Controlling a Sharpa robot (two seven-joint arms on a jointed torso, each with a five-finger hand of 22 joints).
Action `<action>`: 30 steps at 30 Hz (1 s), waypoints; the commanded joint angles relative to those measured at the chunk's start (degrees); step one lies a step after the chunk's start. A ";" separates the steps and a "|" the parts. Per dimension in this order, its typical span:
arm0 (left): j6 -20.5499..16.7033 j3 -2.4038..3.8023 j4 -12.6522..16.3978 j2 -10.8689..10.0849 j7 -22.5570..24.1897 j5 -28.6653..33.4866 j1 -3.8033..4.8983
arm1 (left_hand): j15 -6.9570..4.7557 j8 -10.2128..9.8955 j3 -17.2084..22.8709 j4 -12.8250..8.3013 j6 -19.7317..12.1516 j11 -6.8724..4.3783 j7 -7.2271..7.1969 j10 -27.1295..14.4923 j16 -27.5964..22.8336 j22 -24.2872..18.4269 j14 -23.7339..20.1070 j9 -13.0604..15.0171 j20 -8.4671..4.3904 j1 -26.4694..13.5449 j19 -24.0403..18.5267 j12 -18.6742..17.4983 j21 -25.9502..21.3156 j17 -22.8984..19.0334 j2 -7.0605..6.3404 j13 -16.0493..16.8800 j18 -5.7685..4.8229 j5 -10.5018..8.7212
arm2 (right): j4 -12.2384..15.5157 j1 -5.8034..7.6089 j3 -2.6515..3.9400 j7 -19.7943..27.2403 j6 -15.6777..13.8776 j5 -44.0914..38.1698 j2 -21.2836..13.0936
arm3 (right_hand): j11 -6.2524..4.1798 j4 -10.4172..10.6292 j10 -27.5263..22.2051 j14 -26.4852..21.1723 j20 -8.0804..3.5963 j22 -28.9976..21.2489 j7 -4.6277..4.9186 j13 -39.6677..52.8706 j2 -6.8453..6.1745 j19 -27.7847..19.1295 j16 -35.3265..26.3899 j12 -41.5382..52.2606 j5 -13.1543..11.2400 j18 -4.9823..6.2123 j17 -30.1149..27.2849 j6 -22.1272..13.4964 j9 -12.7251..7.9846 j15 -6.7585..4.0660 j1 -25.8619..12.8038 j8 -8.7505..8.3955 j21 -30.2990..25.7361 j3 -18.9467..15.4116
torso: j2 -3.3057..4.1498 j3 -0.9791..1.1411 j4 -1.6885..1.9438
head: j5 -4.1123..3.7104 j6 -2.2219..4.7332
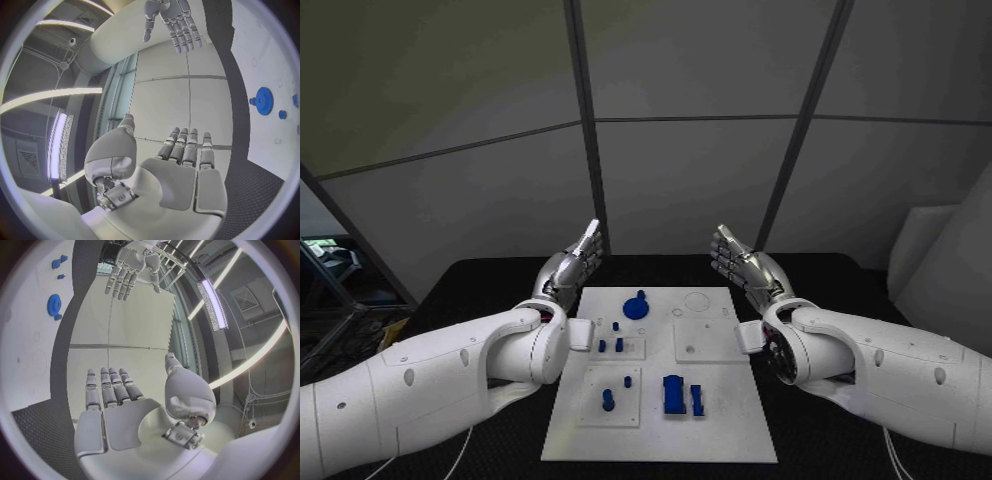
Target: Assemble the parts on the task board
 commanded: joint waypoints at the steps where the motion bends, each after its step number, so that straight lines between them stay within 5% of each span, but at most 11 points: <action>1: -7.78 -0.17 2.16 -0.48 3.57 0.41 -0.08 | -0.80 -0.28 0.07 -1.00 -6.50 -0.72 -1.12 -6.23 -0.34 -1.97 -6.00 -0.13 -2.12 -10.60 -3.37 -0.34 -0.36 -0.17 -0.03 -0.15 -3.36 -0.64 | 2.32 0.44 -0.39 4.30 -8.85 6.23 -0.76 | -3.05 0.00 -7.18 -7.10 -2.18 -1.53 -2.59 -0.14 -0.01 -5.96 -0.27 -0.42 -0.93 -4.33 -0.16 -6.59 -0.20 -1.74 -10.04 -0.44 -0.64 -2.59 | 0.36 0.19 0.36 | -0.04 0.24; 2: -8.17 -0.23 2.57 -0.57 3.68 0.43 -0.13 | -0.80 -0.28 0.07 -1.00 -7.03 -0.72 -1.12 -6.73 -0.34 -5.99 -6.48 -0.13 -2.28 -11.45 -3.69 -0.34 -0.36 -0.17 -0.03 -0.15 -3.35 -0.64 | 2.80 0.50 -0.50 4.47 -9.32 6.55 -0.91 | -3.05 0.00 -7.75 -7.66 -2.34 -1.53 -2.59 -0.14 -0.01 -6.42 -0.27 -0.42 -0.93 -4.33 -0.16 -7.11 -0.20 -1.74 -10.84 -0.44 -0.64 -2.59 | 0.36 0.19 0.36 | -0.04 0.24; 3: -8.44 -0.27 2.87 -0.64 3.75 0.45 -0.16 | -0.80 -0.28 0.07 -1.00 -7.53 -0.72 -1.12 -7.21 -0.34 -5.99 -6.94 -0.13 -6.34 -12.26 -3.95 -0.34 -0.36 -0.17 -0.03 -0.15 -3.34 -0.64 | 3.17 0.55 -0.59 4.60 -9.68 6.79 -1.03 | -3.05 0.00 -8.25 -8.20 -2.50 -1.53 -2.59 -0.14 -0.01 -6.86 -0.27 -0.42 -0.93 -4.33 -0.16 -7.58 -0.20 -1.74 -11.56 -0.44 -0.64 -2.59 | 0.36 0.19 0.36 | -0.04 0.24; 4: -8.61 -0.30 3.05 -0.68 3.80 0.46 -0.18 | -0.80 -0.28 0.07 -1.00 -7.84 -0.72 -1.12 -7.51 -0.34 -5.99 -7.24 -0.13 -6.34 -12.77 -4.10 -0.34 -0.36 -0.17 -0.03 -0.15 -3.34 -0.64 | 3.42 0.59 -0.64 4.69 -9.93 6.96 -1.11 | -3.05 0.00 -8.54 -8.49 -2.60 -1.53 -2.59 -0.14 -0.01 -7.10 -0.27 -0.42 -0.93 -4.33 -0.16 -7.86 -0.20 -1.74 -11.98 -0.44 -0.64 -2.59 | 0.36 0.19 0.36 | -0.04 0.24; 5: -8.68 -0.31 3.12 -0.69 3.82 0.46 -0.19 | -0.80 -0.28 0.07 -1.00 -8.29 -0.72 -1.12 -7.95 -0.34 -5.99 -7.68 -0.13 -6.34 -13.54 -4.43 -0.34 -0.36 -0.17 -0.03 -0.15 -3.34 -0.64 | 3.57 0.61 -0.68 4.74 -10.07 7.06 -1.15 | -3.05 0.00 -9.08 -9.01 -6.63 -1.53 -2.59 -0.14 -0.01 -7.54 -0.27 -0.42 -0.93 -4.33 -0.16 -8.36 -0.20 -1.74 -12.71 -0.44 -0.64 -2.59 | 0.36 0.19 0.36 | -0.04 0.24; 14: -8.68 -0.31 3.12 -0.69 3.82 0.46 -0.19 | -0.80 -0.28 0.07 -1.00 -11.83 -0.72 -1.12 -11.36 -0.34 -5.99 -10.92 -0.13 -6.34 -19.27 -6.43 -0.34 -0.36 -0.17 -0.03 -0.15 -3.34 -0.64 | 3.60 0.61 -0.68 4.75 -10.10 7.08 -1.16 | -3.05 0.00 -12.95 -12.89 -6.63 -1.53 -2.59 -0.14 -0.01 -10.59 -0.27 -0.42 -0.93 -4.33 -0.16 -11.92 -0.20 -1.74 -18.13 -0.44 -0.64 -2.59 | 0.36 0.19 0.36 | -0.04 0.24; 15: -8.68 -0.31 3.12 -0.69 3.82 0.46 -0.19 | -0.80 -0.28 0.07 -1.00 -12.09 -0.72 -1.12 -11.57 -0.34 -5.99 -11.14 -0.13 -6.34 -19.62 -10.50 -0.34 -0.36 -0.17 -0.03 -0.15 -3.35 -0.64 | 3.60 0.61 -0.68 4.75 -10.10 7.08 -1.16 | -3.05 0.00 -13.24 -13.13 -6.63 -1.53 -2.59 -0.14 -0.01 -10.87 -0.27 -0.42 -0.93 -4.33 -0.16 -12.16 -0.20 -1.74 -18.50 -0.44 -0.64 -2.59 | 0.36 0.19 0.36 | -0.04 0.24; 29: -8.68 -0.31 3.12 -0.69 3.82 0.46 -0.19 | -0.80 -0.28 0.07 -1.00 -15.46 -0.72 -1.12 -14.76 -0.34 -5.99 -14.19 -0.13 -6.34 -25.27 -10.50 -0.34 -0.36 -0.17 -0.03 -0.15 -3.34 -0.64 | 3.60 0.61 -0.68 4.75 -10.10 7.08 -1.16 | -3.05 0.00 -16.95 -16.90 -6.63 -1.53 -2.59 -0.14 -0.01 -13.96 -0.27 -0.42 -0.93 -4.33 -0.16 -15.65 -0.20 -1.74 -23.90 -0.44 -0.64 -2.59 | 0.36 0.19 0.36 | -0.04 0.24; 30: -8.68 -0.31 3.12 -0.69 3.82 0.46 -0.19 | -0.80 -0.28 0.07 -1.00 -15.53 -0.72 -1.12 -14.92 -0.34 -5.99 -18.34 -0.13 -6.34 -25.56 -10.50 -0.34 -0.36 -0.17 -0.03 -0.15 -3.34 -0.64 | 3.60 0.61 -0.68 4.75 -10.10 7.08 -1.16 | -3.05 0.00 -17.18 -16.90 -6.63 -1.53 -2.59 -0.14 -0.01 -14.12 -0.27 -0.42 -0.93 -4.33 -0.16 -15.65 -0.20 -1.74 -23.98 -0.44 -0.64 -2.59 | 0.36 0.19 0.36 | -0.04 0.24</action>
